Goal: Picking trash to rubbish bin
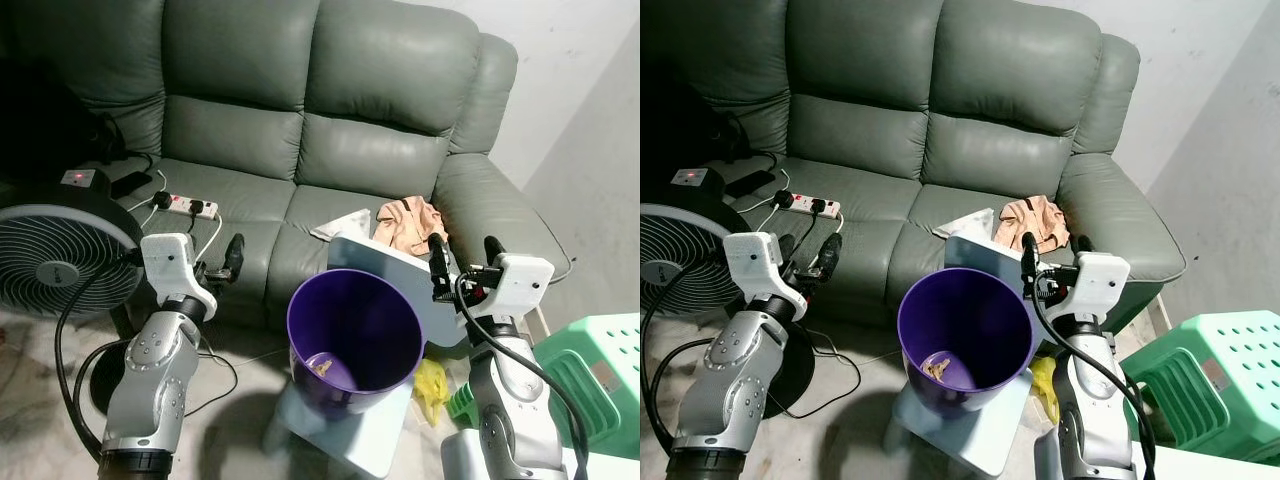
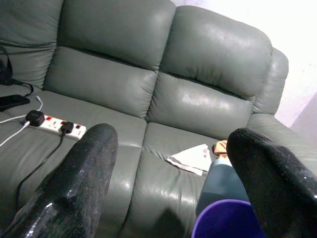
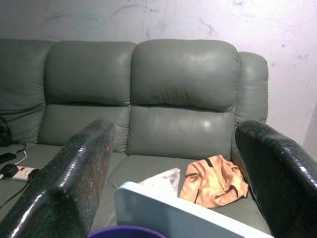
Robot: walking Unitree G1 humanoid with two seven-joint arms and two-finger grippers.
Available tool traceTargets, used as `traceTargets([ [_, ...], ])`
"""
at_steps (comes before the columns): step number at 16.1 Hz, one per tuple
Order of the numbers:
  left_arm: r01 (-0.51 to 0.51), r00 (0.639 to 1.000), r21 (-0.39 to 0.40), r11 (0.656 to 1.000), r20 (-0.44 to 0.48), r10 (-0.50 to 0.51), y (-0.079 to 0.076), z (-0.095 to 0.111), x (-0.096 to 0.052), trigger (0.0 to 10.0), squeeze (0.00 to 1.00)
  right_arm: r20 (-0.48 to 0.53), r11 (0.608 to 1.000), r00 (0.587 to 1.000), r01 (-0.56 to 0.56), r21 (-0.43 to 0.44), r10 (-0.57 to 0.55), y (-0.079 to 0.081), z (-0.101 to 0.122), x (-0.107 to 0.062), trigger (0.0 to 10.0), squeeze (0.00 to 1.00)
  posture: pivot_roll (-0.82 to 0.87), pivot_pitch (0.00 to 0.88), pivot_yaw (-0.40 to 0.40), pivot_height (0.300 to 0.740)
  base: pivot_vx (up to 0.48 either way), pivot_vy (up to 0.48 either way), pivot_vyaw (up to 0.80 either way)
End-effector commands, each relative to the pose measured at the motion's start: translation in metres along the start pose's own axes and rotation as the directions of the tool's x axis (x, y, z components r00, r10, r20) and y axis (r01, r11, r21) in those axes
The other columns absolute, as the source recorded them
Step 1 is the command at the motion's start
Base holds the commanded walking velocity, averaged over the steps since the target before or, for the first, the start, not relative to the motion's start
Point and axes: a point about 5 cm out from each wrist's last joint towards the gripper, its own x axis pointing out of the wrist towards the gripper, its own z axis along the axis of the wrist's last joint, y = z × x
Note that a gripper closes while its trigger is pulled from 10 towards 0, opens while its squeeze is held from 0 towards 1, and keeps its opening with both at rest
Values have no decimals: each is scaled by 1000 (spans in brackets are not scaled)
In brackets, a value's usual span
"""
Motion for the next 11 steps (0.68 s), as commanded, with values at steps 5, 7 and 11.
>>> traceTargets([
  [5,-2,1000,3,1000,-10,2,1,-3,1,10000,0,-15,1000,1000,6,1,-6,-2,1,-2,10000,0,13,0,-107,740,0,288,0],
  [7,0,1000,3,1000,-12,0,1,-4,1,10000,0,-16,1000,1000,2,-1,-2,-2,2,-2,10000,0,13,0,-107,740,0,480,0],
  [11,3,1000,4,1000,-14,-3,0,-5,2,10000,0,-37,1000,999,-5,-2,5,-2,0,-3,10000,0,15,0,-113,740,0,480,0],
])
